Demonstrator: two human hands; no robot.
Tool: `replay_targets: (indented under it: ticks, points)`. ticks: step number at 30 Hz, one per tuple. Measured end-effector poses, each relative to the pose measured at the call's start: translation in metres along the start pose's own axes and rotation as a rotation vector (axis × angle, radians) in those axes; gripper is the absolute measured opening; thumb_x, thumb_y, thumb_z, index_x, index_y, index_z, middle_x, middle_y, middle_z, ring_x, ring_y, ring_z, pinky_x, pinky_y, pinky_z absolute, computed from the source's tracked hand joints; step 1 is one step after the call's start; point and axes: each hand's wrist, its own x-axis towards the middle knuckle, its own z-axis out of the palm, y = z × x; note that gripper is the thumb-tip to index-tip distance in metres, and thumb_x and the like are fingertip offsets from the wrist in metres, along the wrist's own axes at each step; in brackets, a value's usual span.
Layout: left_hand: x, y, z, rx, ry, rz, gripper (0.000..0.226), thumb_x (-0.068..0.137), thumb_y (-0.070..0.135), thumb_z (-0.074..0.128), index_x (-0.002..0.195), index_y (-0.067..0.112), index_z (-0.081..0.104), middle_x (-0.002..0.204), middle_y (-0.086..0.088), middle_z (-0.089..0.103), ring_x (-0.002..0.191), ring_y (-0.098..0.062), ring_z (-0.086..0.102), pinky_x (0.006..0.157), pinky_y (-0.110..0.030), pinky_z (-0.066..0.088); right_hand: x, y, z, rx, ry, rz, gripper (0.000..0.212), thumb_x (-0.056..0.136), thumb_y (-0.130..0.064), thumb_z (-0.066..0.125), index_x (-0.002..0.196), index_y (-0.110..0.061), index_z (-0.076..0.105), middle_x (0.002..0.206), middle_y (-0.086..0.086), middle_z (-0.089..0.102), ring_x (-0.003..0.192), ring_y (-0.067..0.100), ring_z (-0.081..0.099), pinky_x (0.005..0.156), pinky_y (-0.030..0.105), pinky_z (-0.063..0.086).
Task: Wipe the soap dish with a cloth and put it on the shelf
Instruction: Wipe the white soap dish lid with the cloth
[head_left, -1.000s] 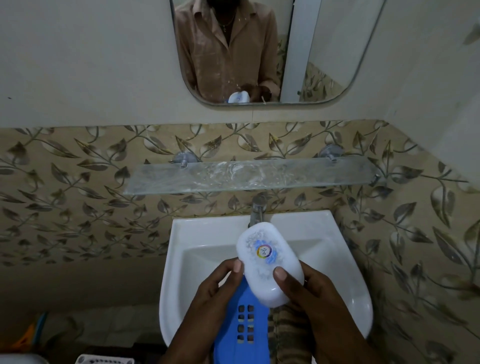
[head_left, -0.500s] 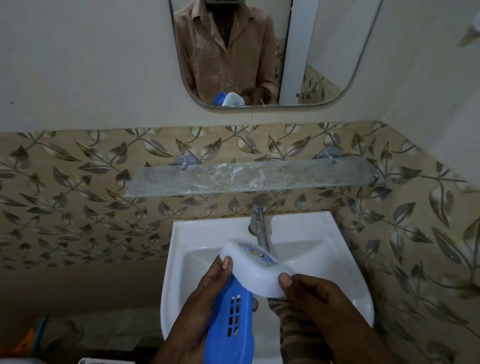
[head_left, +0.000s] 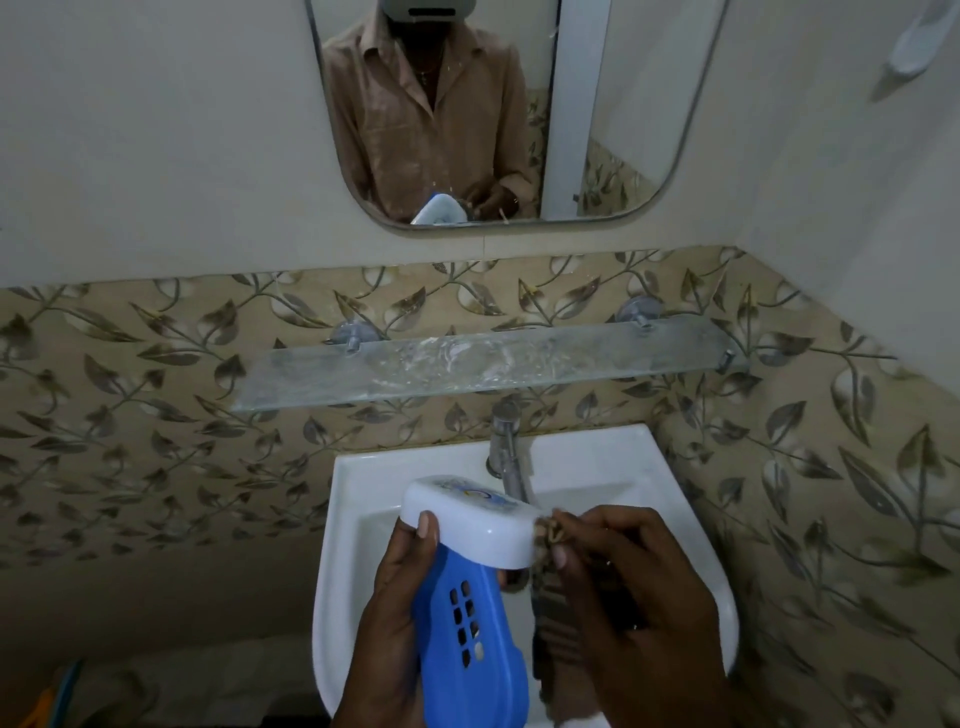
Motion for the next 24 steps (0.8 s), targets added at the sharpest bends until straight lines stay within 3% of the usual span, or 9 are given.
replay_targets:
  ticks: [3,7,9,11,13,15,17,21,24]
  points:
    - [-0.002,-0.007,0.0,0.017,-0.003,-0.012,0.045,0.075,0.031,0.064,0.118,0.019,0.07,0.086,-0.014,0.079,0.06,-0.027,0.076,0.047,-0.035,0.061,-0.003,-0.003,0.003,0.151,-0.008,0.062,0.018,0.089,-0.019,0.066,0.1,-0.03,0.074,0.094,0.005,0.065,0.076,0.011,0.069,0.061,0.028,0.057]
    - [-0.006,-0.006,0.0,-0.04,0.008,-0.104,0.073,0.07,0.034,0.086,0.136,0.017,0.062,0.128,-0.021,0.07,0.109,-0.039,0.072,0.092,-0.055,0.059,-0.01,-0.033,0.004,0.004,-0.07,-0.129,0.013,0.09,-0.021,0.066,0.088,-0.023,0.079,0.094,-0.003,0.064,0.078,0.004,0.066,0.065,0.019,0.053]
    - [-0.004,-0.007,-0.007,-0.001,-0.04,-0.097,0.075,0.066,0.036,0.083,0.134,0.016,0.063,0.109,-0.019,0.077,0.078,-0.033,0.078,0.064,-0.045,0.065,-0.001,-0.027,-0.001,0.079,-0.049,-0.024,0.011,0.088,-0.023,0.068,0.089,-0.025,0.079,0.093,-0.002,0.067,0.078,0.008,0.069,0.062,0.02,0.054]
    - [-0.003,-0.007,-0.01,-0.019,-0.058,-0.09,0.064,0.068,0.035,0.068,0.128,0.014,0.065,0.086,-0.018,0.079,0.052,-0.029,0.074,0.042,-0.036,0.06,0.008,-0.014,-0.006,0.291,-0.051,0.302,0.007,0.083,-0.028,0.077,0.089,-0.028,0.08,0.091,0.001,0.075,0.083,0.017,0.073,0.066,0.024,0.059]
    - [-0.008,-0.009,-0.005,-0.029,-0.106,-0.075,0.053,0.069,0.03,0.065,0.12,0.015,0.069,0.084,-0.018,0.08,0.054,-0.031,0.074,0.045,-0.039,0.062,0.013,-0.005,-0.007,0.677,-0.185,0.793,0.028,0.071,-0.038,0.081,0.091,-0.019,0.082,0.095,0.009,0.079,0.092,0.031,0.074,0.077,0.036,0.06]
    - [-0.01,-0.011,-0.004,0.03,-0.171,-0.04,0.053,0.059,0.032,0.086,0.11,0.019,0.077,0.093,-0.017,0.081,0.067,-0.034,0.077,0.055,-0.044,0.063,0.015,-0.008,-0.011,0.999,-0.363,1.14,0.045,0.072,-0.044,0.077,0.091,-0.004,0.081,0.096,0.018,0.078,0.084,0.035,0.075,0.073,0.041,0.062]
    - [-0.009,-0.006,-0.005,0.114,-0.213,-0.038,0.068,0.035,0.039,0.102,0.098,0.023,0.083,0.1,-0.016,0.08,0.074,-0.034,0.078,0.058,-0.045,0.064,0.018,-0.006,-0.014,1.099,-0.414,1.155,0.054,0.059,-0.037,0.09,0.095,0.001,0.079,0.101,0.021,0.077,0.087,0.033,0.076,0.069,0.038,0.064]
    - [0.003,-0.004,-0.015,0.404,-0.239,-0.006,0.074,0.039,0.057,0.097,0.095,0.012,0.079,0.1,-0.015,0.078,0.079,-0.036,0.074,0.058,-0.041,0.062,0.019,0.001,-0.019,0.988,-0.258,1.094,0.066,0.05,-0.015,0.081,0.113,-0.002,0.07,0.093,0.015,0.079,0.08,0.025,0.077,0.065,0.032,0.062]
    - [0.001,-0.011,-0.009,0.529,-0.202,0.047,0.062,0.039,0.076,0.086,0.085,0.034,0.084,0.095,0.01,0.081,0.089,-0.007,0.076,0.075,-0.018,0.057,0.02,-0.003,-0.018,0.991,-0.113,1.027,0.05,0.058,-0.011,0.075,0.107,-0.012,0.068,0.076,0.009,0.076,0.071,0.025,0.075,0.059,0.034,0.059]
